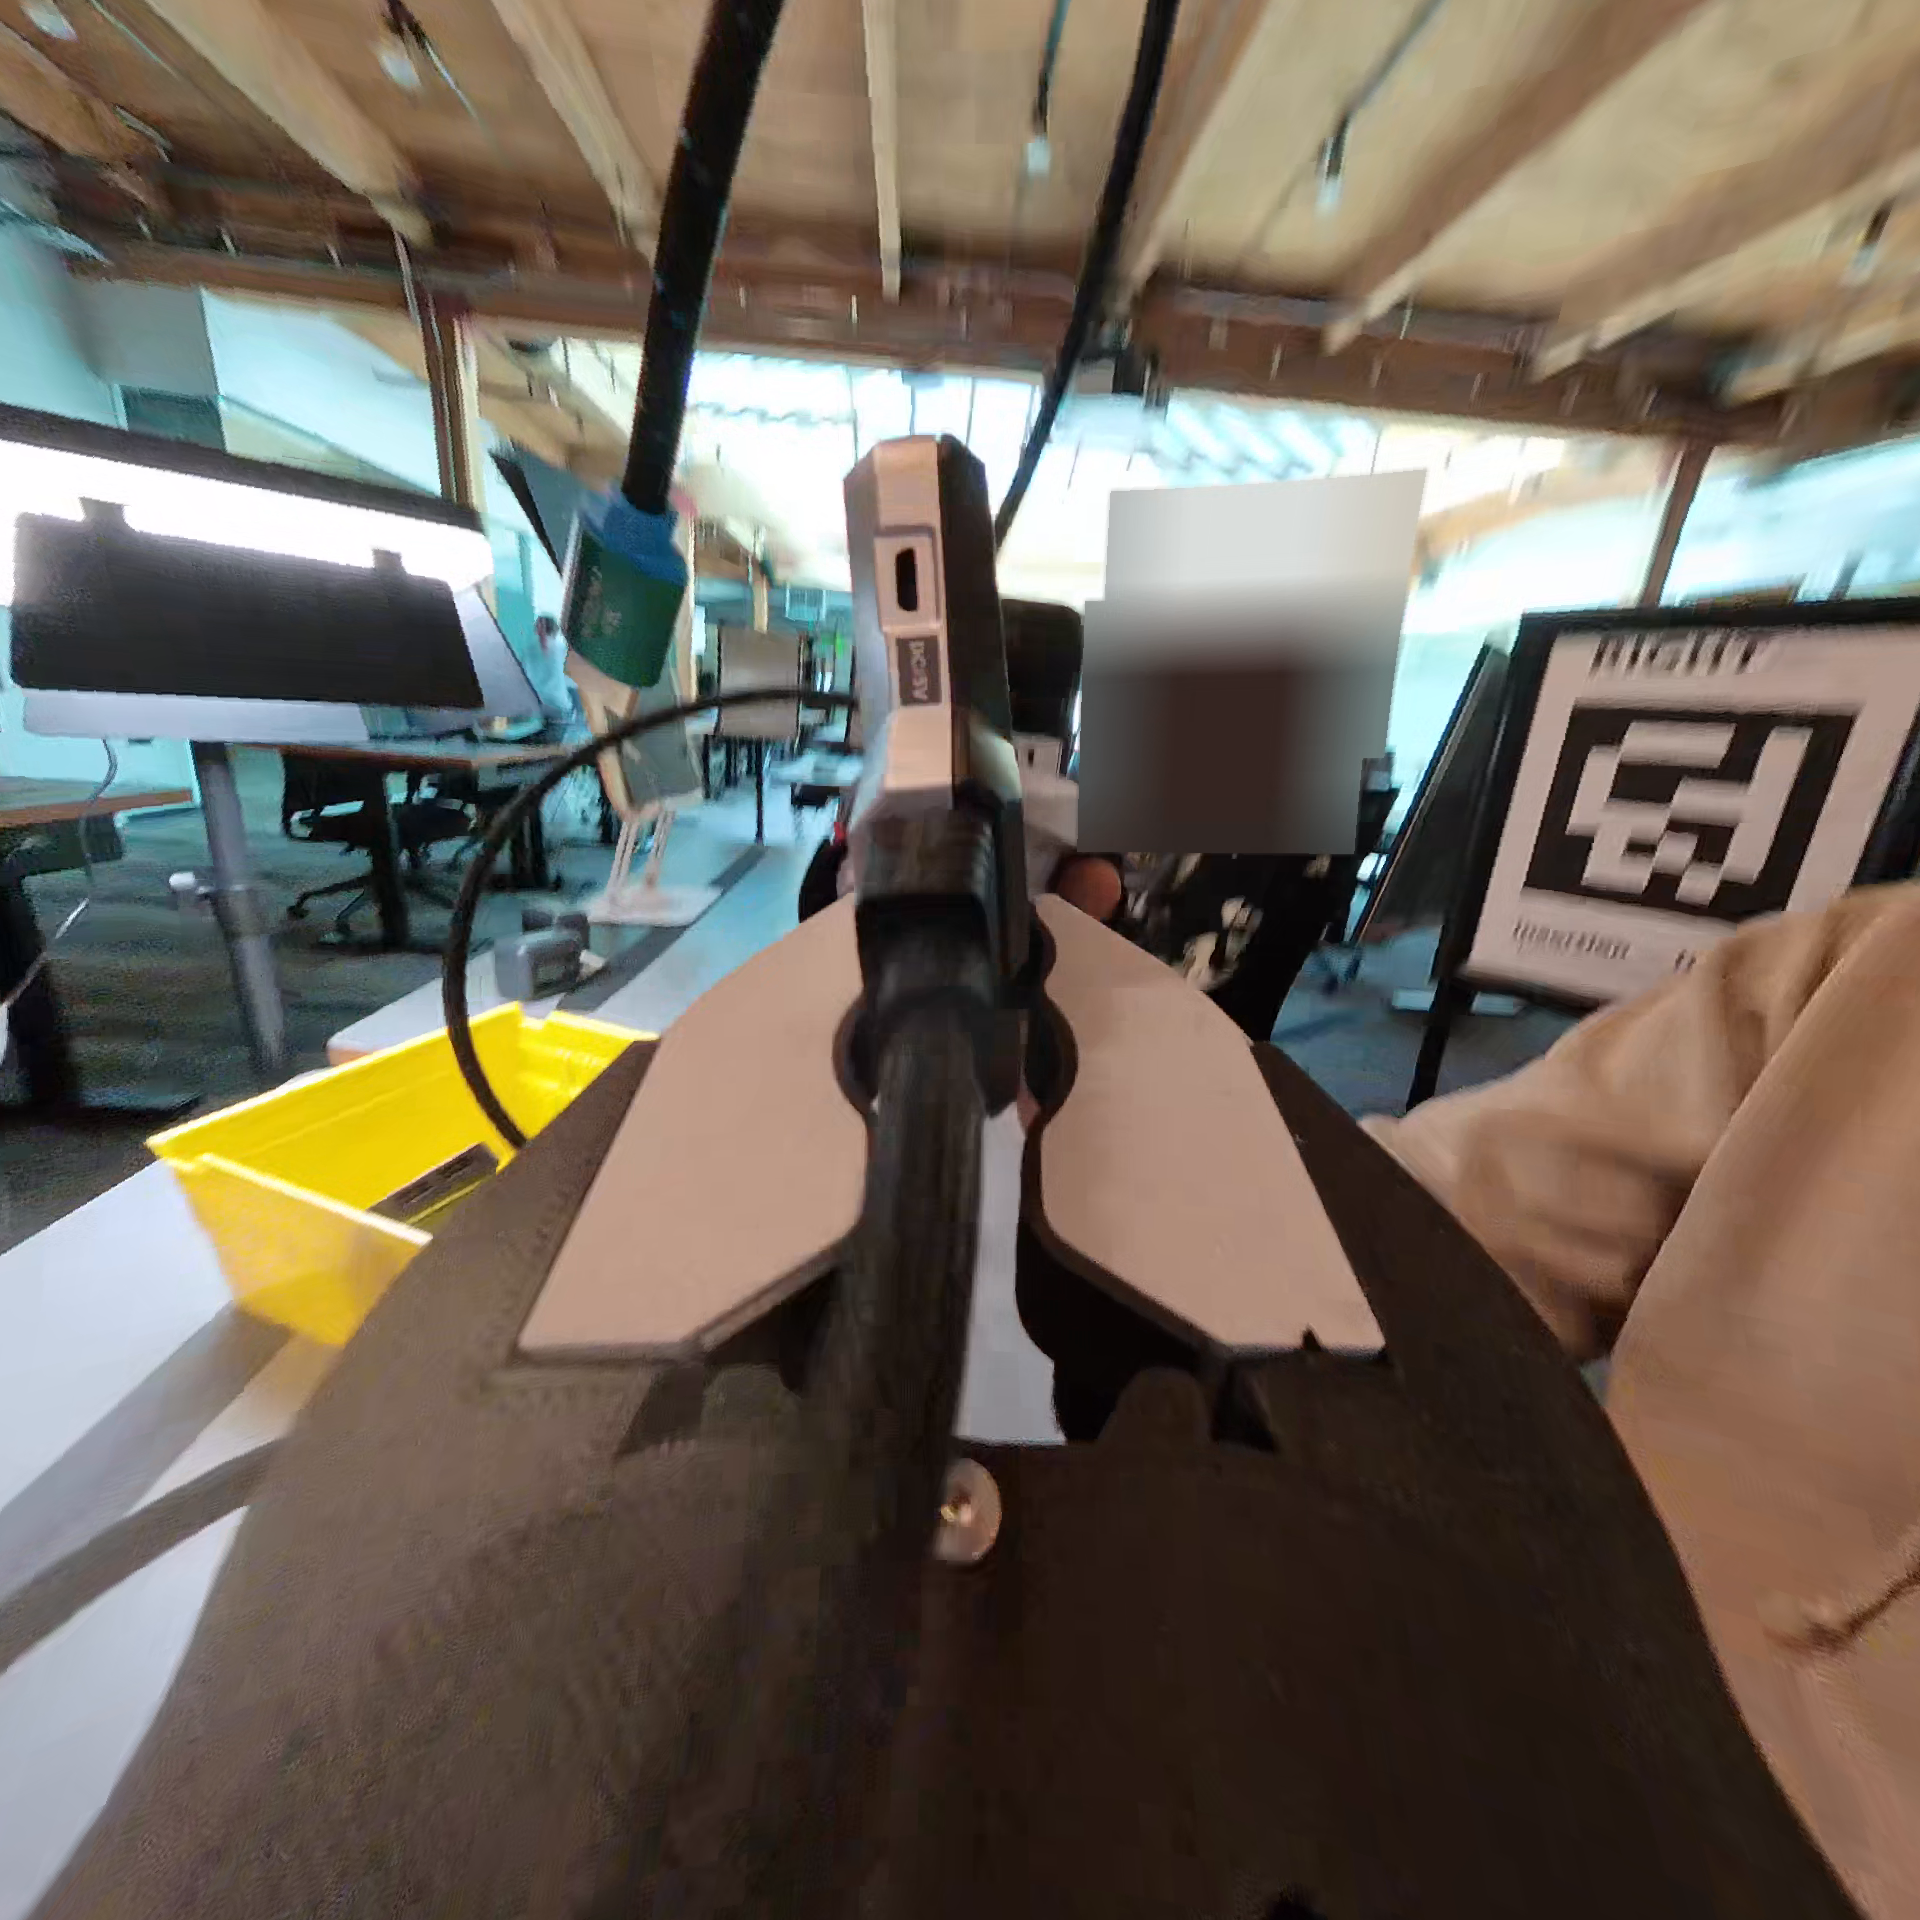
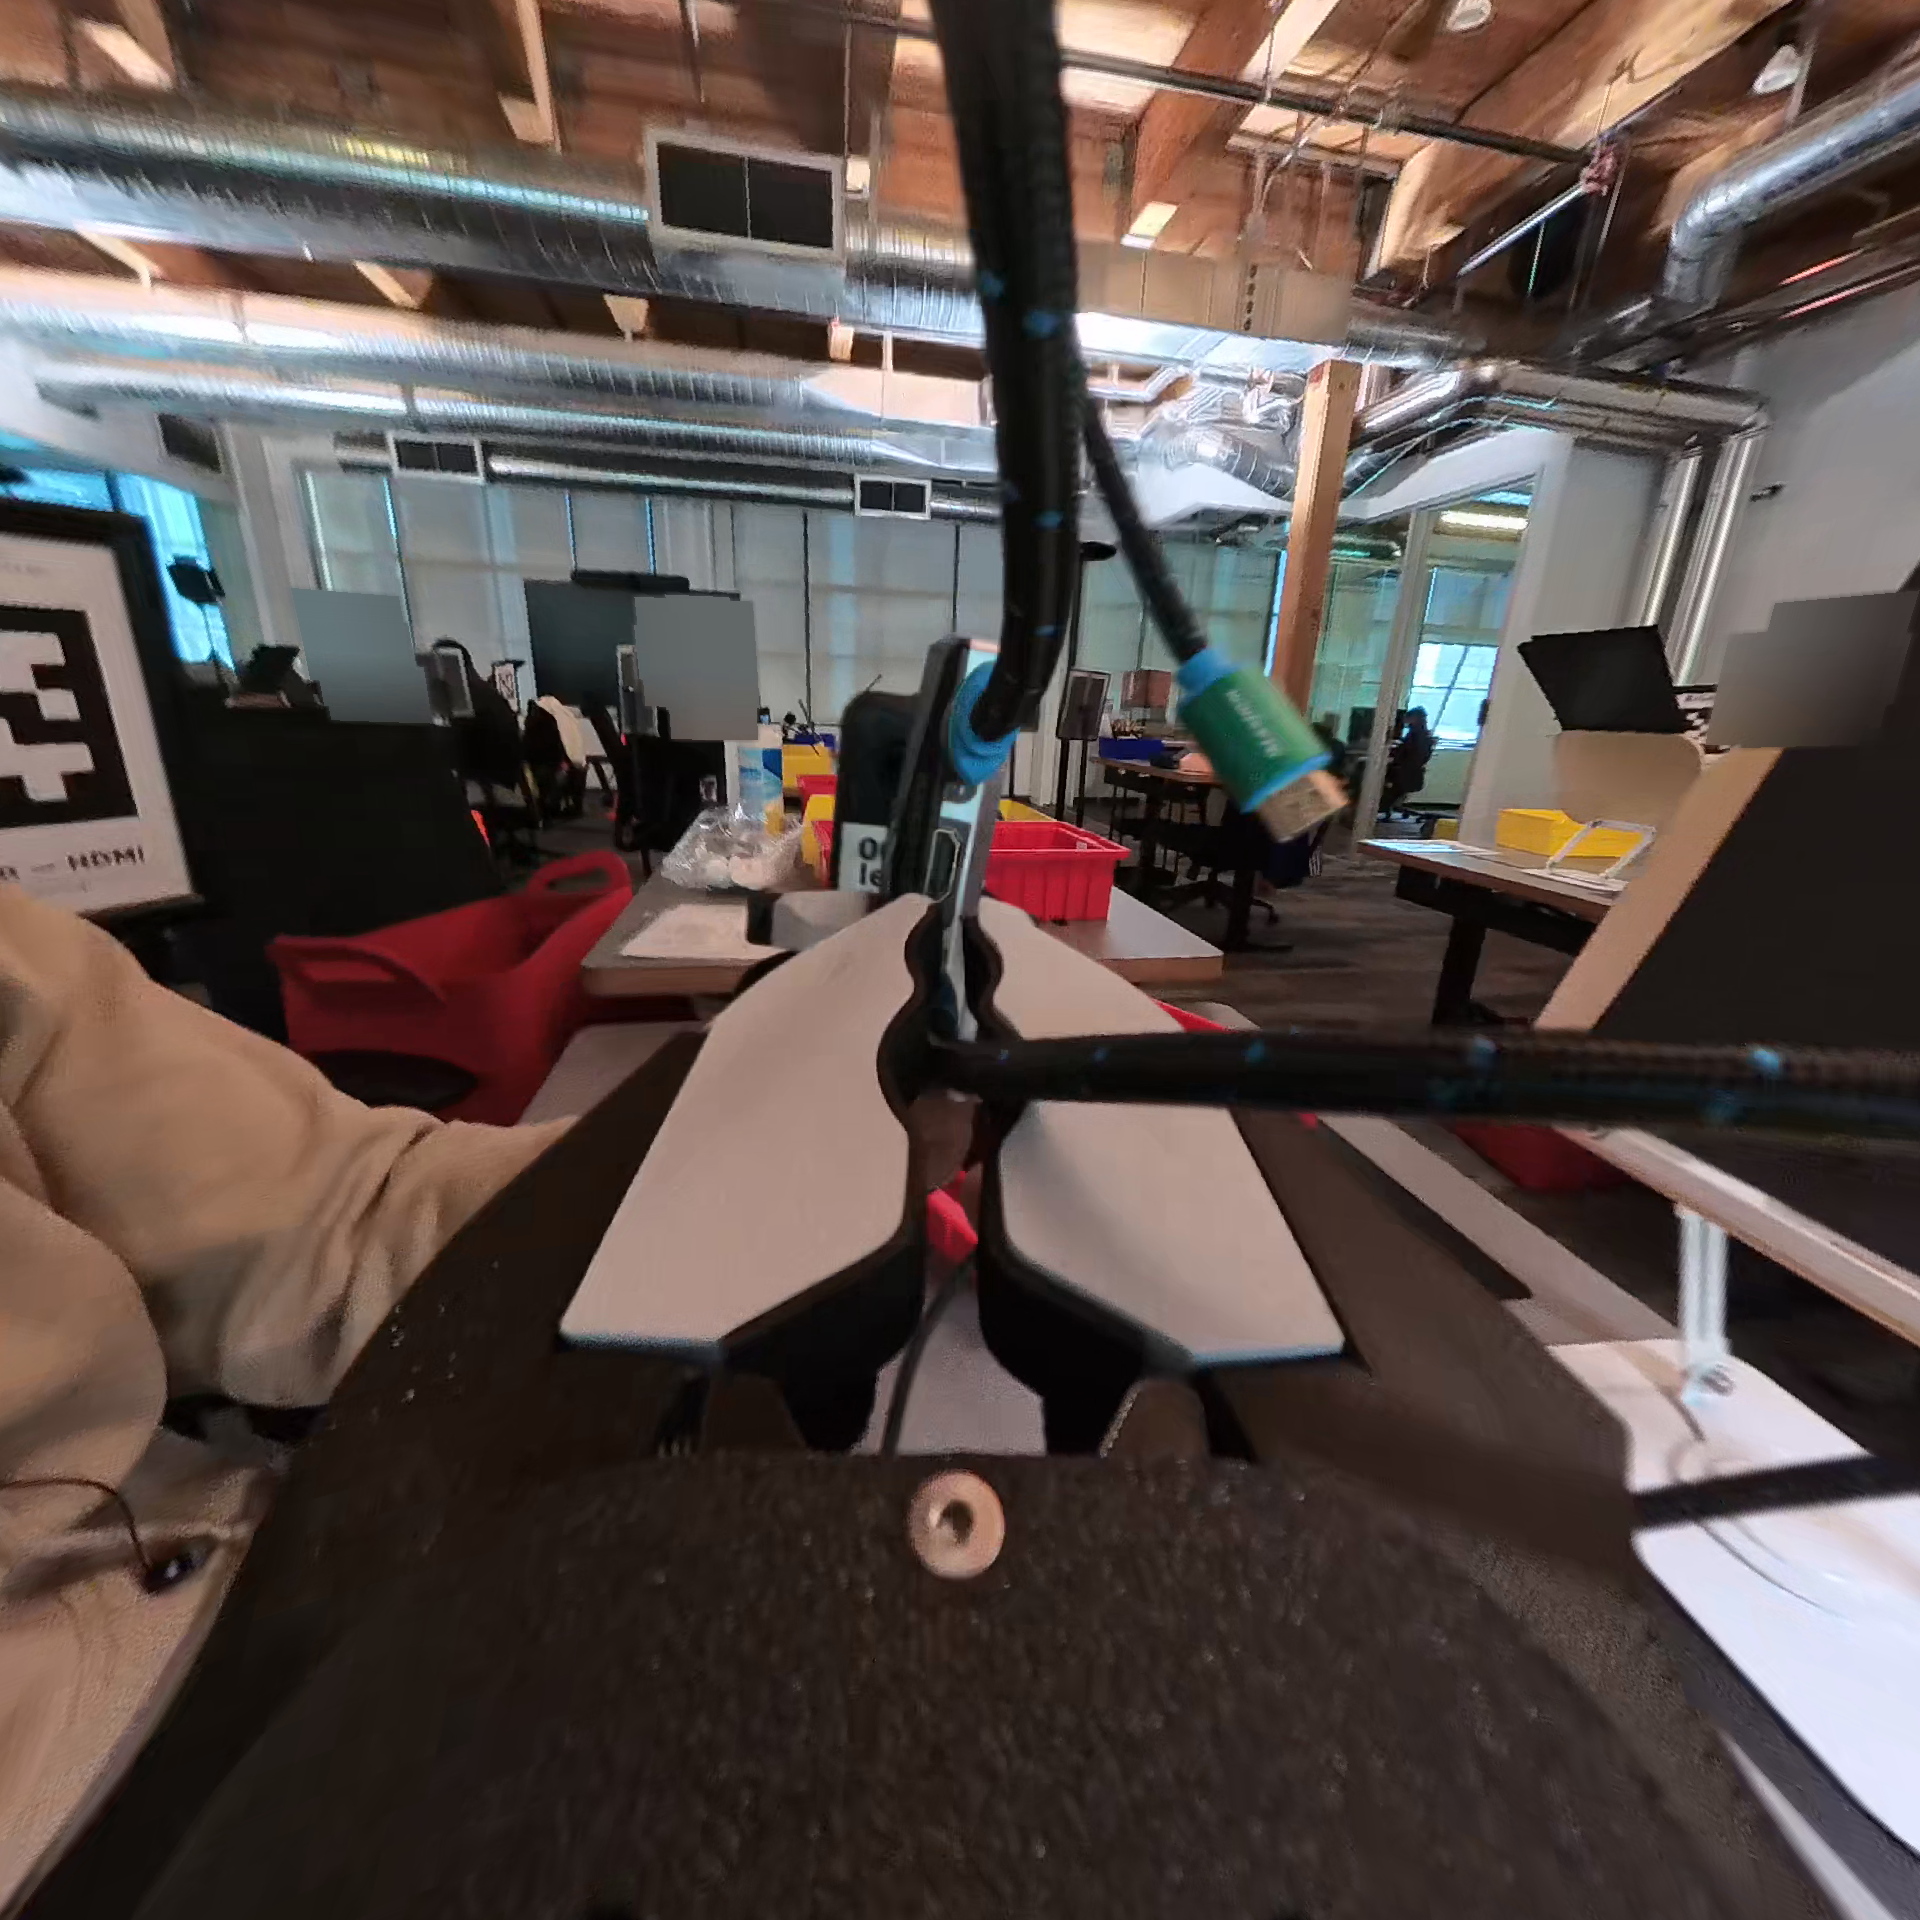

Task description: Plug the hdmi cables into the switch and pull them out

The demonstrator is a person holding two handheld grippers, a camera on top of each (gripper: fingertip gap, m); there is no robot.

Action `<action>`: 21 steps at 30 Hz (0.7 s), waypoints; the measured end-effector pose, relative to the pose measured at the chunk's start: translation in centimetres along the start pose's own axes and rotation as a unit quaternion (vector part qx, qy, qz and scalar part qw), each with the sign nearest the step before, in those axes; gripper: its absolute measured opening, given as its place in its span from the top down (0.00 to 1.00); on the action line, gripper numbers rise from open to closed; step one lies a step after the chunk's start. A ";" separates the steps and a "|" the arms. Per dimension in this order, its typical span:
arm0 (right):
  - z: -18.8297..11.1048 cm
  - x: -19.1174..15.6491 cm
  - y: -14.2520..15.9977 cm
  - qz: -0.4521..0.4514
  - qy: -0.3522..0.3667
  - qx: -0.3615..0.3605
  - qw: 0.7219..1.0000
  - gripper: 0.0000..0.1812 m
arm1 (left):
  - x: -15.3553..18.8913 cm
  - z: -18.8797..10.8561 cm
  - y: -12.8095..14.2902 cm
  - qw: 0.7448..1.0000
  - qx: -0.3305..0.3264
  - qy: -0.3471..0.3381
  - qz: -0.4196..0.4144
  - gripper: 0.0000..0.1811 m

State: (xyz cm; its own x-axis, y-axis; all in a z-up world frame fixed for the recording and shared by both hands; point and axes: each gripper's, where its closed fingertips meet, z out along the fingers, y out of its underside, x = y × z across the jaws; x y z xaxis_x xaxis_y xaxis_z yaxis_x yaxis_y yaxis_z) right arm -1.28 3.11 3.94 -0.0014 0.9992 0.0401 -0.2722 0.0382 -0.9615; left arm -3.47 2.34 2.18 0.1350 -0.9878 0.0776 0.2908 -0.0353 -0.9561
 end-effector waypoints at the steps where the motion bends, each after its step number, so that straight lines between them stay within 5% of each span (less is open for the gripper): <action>1: -0.5 0.0 -0.1 -0.010 0.000 -0.001 1.000 0.98 | 0.2 0.3 0.6 1.000 -0.023 -0.002 0.015 0.87; 18: -0.2 0.6 0.9 0.027 0.008 0.005 1.000 0.93 | -0.2 -0.7 -0.2 0.999 -0.002 -0.018 0.031 0.88; 21: -0.4 -0.6 1.0 0.055 -0.048 -0.001 0.997 0.82 | -0.3 -0.7 -0.2 1.000 0.004 -0.015 0.024 0.88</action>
State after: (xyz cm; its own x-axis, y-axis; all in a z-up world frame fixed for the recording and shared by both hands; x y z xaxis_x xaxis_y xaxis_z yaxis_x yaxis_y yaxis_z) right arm -1.17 2.53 2.81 -0.1224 0.9917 -0.0401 -0.2636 -0.0714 -0.9620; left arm -4.27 2.50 2.15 0.1779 -0.9832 0.0409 0.2913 0.0129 -0.9565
